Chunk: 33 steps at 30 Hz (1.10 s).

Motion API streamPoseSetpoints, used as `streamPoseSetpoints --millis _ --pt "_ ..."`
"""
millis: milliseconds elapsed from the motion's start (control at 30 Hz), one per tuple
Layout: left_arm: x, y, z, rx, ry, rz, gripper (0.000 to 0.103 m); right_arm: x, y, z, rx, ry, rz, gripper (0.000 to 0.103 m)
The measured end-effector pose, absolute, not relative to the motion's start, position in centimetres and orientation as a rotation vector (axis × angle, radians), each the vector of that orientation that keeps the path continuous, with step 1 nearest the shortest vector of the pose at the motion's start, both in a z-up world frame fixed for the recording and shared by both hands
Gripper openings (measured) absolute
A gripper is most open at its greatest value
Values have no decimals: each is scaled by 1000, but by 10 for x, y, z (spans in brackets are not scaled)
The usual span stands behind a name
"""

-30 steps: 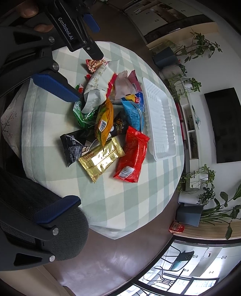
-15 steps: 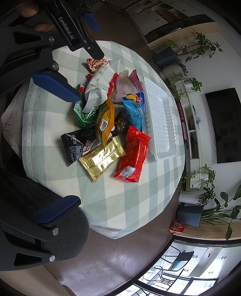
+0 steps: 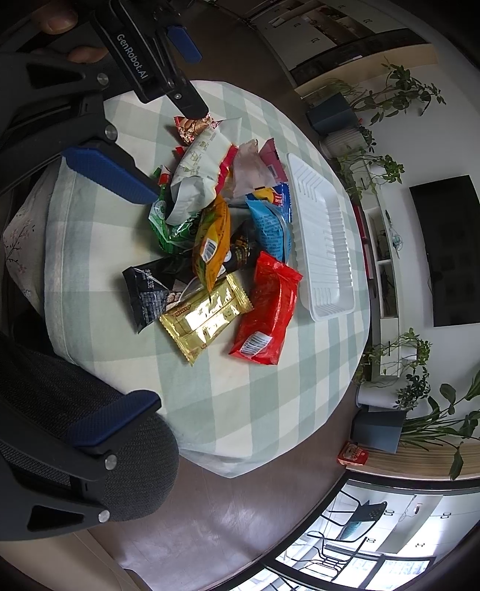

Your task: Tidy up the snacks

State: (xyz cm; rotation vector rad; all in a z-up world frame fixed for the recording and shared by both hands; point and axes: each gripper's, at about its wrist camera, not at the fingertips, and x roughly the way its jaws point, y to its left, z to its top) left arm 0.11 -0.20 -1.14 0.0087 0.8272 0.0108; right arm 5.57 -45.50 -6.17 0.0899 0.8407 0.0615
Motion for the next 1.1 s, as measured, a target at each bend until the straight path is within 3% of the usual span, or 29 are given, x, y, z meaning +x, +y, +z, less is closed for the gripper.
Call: streamPoseSetpoints --millis 867,933,1100 --pt "10 30 -15 -71 790 -244 103 63 -482 -63 181 879 159 103" --pt "12 39 -27 -104 875 -267 103 67 -488 -65 233 897 202 100" --pt "17 54 -27 -72 887 -263 103 79 -501 -81 368 993 309 86"
